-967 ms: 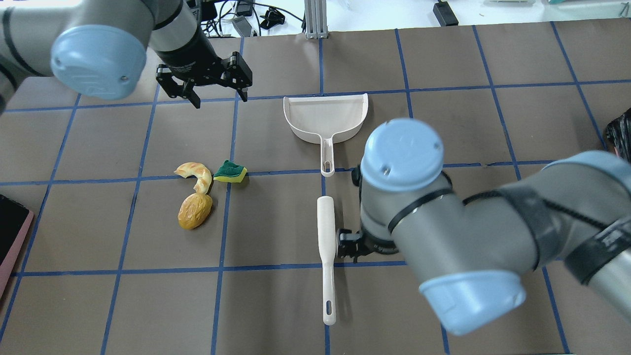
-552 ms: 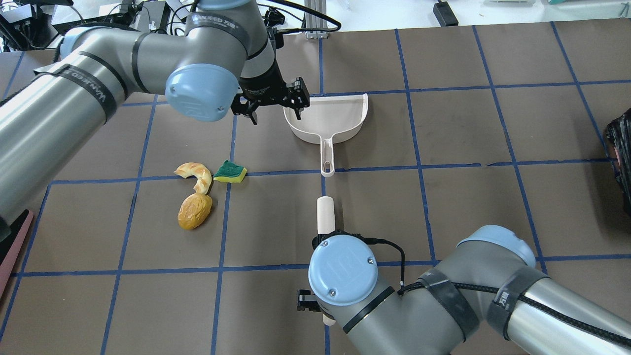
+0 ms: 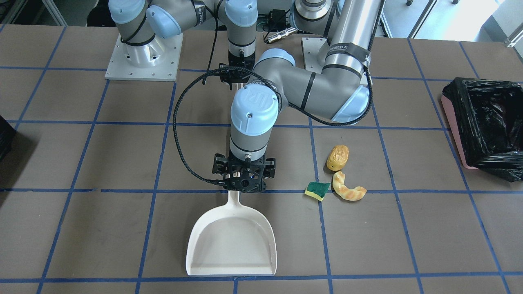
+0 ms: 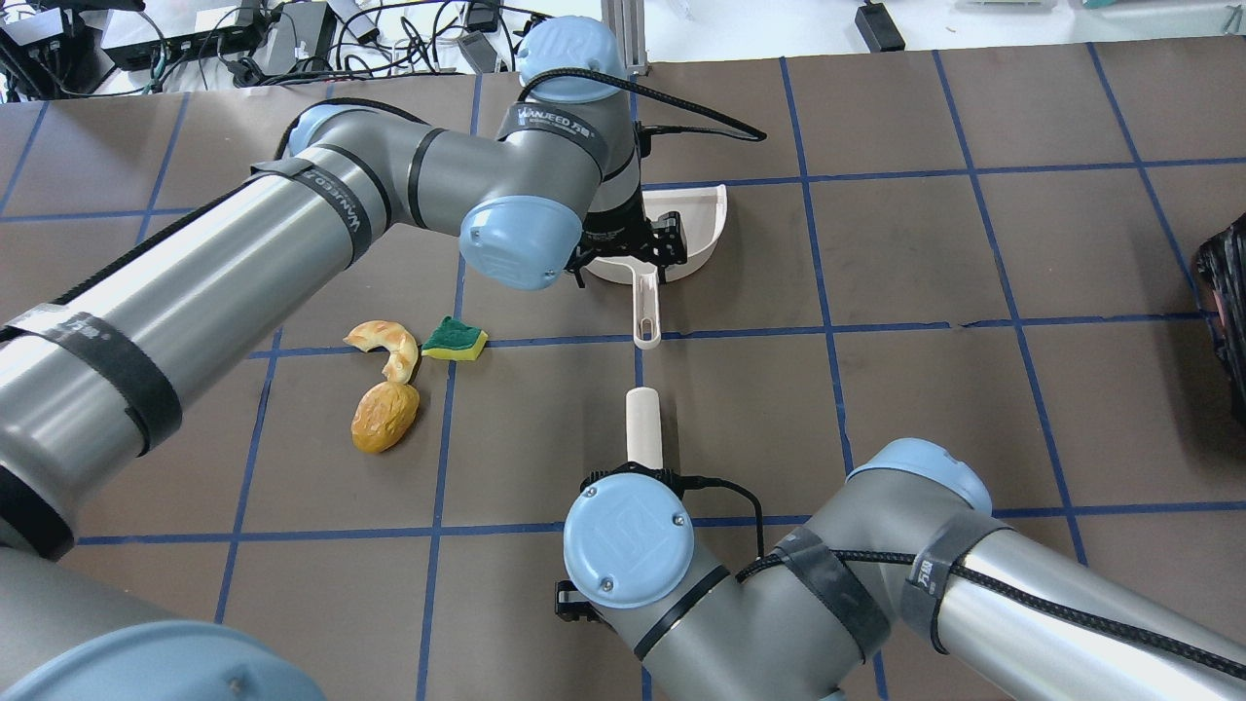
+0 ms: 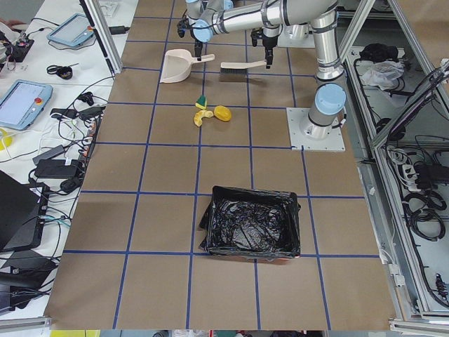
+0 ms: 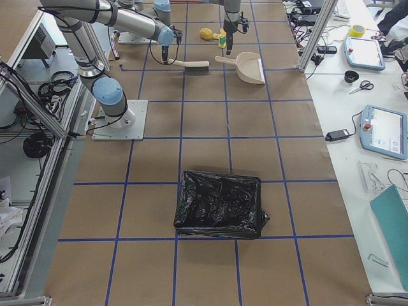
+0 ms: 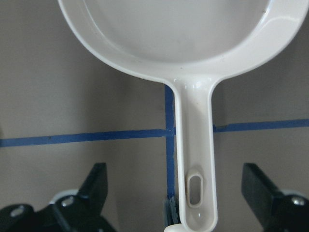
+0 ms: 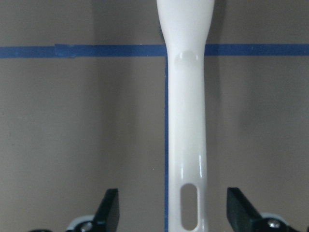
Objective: Sweep and dump trash in nearest bin
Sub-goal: 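Close the left gripper on the dustpan handle and the right on the brush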
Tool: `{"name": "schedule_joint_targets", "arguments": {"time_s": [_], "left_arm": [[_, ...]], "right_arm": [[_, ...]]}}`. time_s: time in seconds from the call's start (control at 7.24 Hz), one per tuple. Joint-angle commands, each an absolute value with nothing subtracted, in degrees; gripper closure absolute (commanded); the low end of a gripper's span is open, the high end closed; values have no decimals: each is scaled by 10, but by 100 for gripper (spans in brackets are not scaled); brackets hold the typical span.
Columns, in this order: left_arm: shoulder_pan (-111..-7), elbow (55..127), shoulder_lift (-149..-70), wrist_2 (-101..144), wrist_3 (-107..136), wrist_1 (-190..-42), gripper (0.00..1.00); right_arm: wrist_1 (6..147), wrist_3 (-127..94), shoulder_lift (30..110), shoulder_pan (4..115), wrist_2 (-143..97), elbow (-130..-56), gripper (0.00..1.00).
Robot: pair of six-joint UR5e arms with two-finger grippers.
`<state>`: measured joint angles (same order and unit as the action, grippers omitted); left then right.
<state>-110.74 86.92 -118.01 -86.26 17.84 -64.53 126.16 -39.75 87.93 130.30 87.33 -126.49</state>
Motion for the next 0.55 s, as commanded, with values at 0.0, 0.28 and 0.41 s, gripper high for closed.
{"name": "schedule_joint_targets", "arguments": {"time_s": [0.0, 0.28, 0.41], "left_arm": [[-1129, 869, -1208, -863, 182, -636, 0], [-1129, 870, -1210, -862, 170, -638, 21], [-1129, 870, -1210, -862, 170, -647, 41]], "right_arm": [[1259, -393, 874, 1303, 876, -1261, 28], [1257, -392, 874, 1303, 896, -1264, 29], [1257, -391, 874, 1303, 898, -1269, 29]]}}
